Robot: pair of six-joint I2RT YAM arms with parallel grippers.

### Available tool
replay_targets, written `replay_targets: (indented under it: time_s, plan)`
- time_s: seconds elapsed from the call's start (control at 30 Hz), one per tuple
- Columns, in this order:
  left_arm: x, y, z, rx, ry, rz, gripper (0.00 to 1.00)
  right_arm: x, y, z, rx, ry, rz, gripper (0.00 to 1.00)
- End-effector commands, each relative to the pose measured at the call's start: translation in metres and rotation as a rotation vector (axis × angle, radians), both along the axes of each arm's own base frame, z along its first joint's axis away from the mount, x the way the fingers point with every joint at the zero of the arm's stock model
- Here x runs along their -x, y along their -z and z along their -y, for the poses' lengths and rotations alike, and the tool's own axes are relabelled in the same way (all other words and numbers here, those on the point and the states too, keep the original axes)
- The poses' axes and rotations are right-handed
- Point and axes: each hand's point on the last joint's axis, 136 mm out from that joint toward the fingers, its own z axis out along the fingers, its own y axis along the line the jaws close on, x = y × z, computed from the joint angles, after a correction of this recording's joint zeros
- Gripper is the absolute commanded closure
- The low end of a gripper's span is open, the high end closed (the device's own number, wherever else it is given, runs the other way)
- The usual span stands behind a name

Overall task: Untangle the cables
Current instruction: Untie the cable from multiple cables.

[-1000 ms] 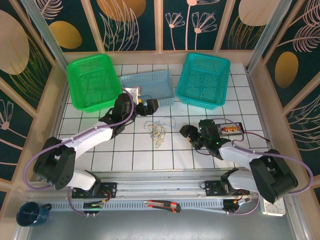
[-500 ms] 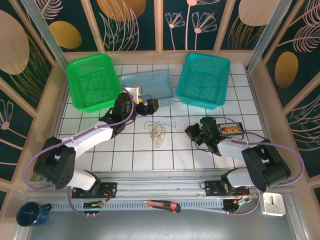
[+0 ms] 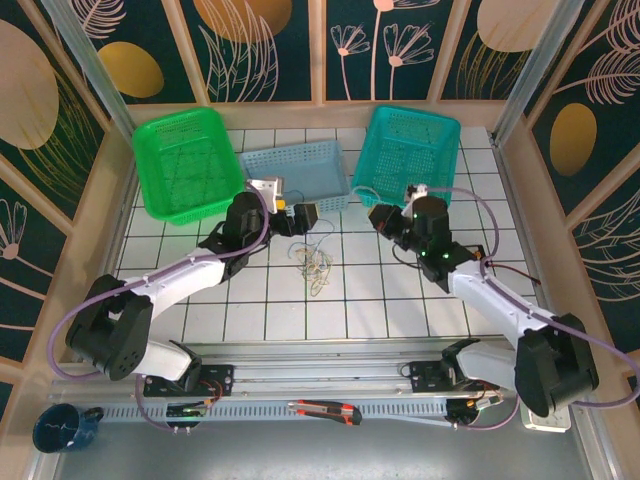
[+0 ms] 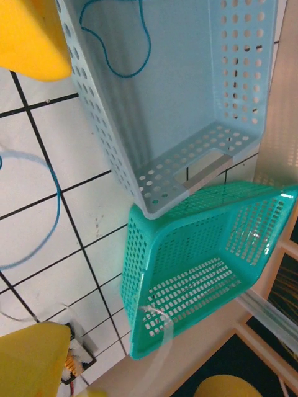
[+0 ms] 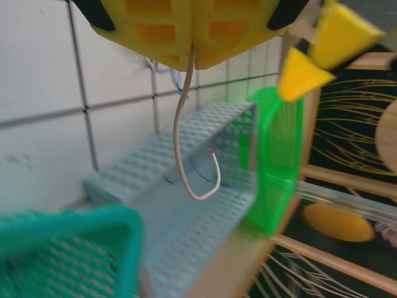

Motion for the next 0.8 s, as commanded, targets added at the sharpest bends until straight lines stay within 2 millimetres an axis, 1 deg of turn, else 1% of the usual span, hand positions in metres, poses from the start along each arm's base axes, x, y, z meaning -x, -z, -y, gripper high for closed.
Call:
replay_targets:
  time_s: [0.0,0.07,0.17,0.27,0.37,0.47,0.53,0.67,0.77]
  plan:
    - [0.007,-0.025,0.009,0.032,0.094,0.124,0.01,0.002,-0.045,-0.009,0.062,-0.065,0.137,1.0]
    - [0.012,-0.026,0.014,0.027,0.14,0.156,0.01,0.002,-0.073,-0.017,0.061,-0.1,0.207,1.0]
    - [0.018,-0.028,0.02,0.028,0.194,0.195,0.01,0.004,-0.107,-0.029,0.055,-0.144,0.288,1.0]
    - [0.025,-0.034,0.026,0.05,0.244,0.231,0.01,0.004,-0.128,-0.04,0.054,-0.175,0.331,1.0]
    - [0.029,-0.042,0.033,0.084,0.289,0.256,0.01,0.006,-0.14,-0.05,0.048,-0.204,0.356,1.0]
    - [0.03,-0.047,0.041,0.105,0.318,0.272,0.01,0.007,-0.15,-0.059,0.04,-0.225,0.377,1.0]
    - [0.031,-0.05,0.049,0.115,0.343,0.28,0.01,0.011,-0.153,-0.068,0.038,-0.247,0.385,1.0]
    - [0.031,-0.043,0.064,0.114,0.374,0.272,0.01,0.015,-0.162,-0.08,0.027,-0.268,0.403,1.0]
    - [0.031,-0.035,0.071,0.124,0.376,0.261,0.01,0.018,-0.17,-0.086,0.016,-0.283,0.417,1.0]
